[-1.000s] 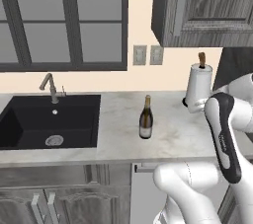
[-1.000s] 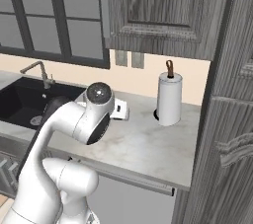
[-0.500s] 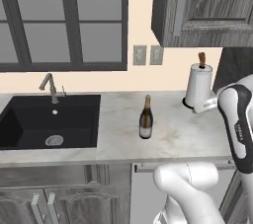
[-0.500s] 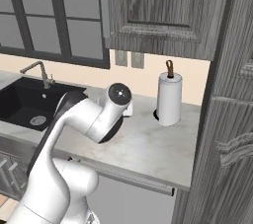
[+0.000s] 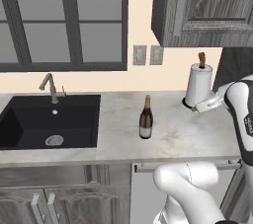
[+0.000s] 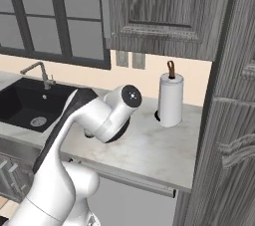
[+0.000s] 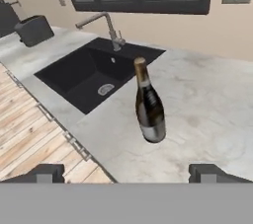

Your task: There is a wine glass and glass cup on the dining counter. Place the wine bottle next to the wine glass and the juice bottle next to the glass cup.

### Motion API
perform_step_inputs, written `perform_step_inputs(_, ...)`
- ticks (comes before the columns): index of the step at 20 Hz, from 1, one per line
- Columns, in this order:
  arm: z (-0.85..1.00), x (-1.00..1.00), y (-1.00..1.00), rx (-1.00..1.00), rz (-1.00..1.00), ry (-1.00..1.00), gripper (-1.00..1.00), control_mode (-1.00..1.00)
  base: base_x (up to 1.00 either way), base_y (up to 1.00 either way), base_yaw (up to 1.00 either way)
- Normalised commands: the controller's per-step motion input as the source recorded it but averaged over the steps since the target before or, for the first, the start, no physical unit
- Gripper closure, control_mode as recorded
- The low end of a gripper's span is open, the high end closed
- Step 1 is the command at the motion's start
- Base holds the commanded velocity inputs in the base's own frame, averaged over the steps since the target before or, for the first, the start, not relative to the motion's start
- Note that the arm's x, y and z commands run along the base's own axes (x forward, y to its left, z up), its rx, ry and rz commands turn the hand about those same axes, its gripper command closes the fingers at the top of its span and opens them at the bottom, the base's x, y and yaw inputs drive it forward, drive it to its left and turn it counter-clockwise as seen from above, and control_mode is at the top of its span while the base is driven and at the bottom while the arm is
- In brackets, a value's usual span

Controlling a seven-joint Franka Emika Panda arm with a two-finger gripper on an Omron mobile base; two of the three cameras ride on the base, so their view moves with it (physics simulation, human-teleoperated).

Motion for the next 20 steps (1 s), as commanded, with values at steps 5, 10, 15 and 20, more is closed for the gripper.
perform_step_inputs(5, -0.07, 0.08, 0.31, 0.04, 0.06, -0.17, -1.0, -1.0, 0.0, 0.0, 0.0)
perform_step_inputs(10, -0.09, 0.16, 0.33, 0.02, 0.02, -0.08, -1.0, -1.0, 0.0, 0.0, 0.0)
perform_step_inputs(15, -0.02, 0.15, 0.23, 0.04, 0.14, 0.0, -1.0, -1.0, 0.0, 0.0, 0.0)
perform_step_inputs(20, -0.05, 0.14, 0.16, 0.02, 0.19, 0.0, -1.0, -1.0, 0.0, 0.0, 0.0)
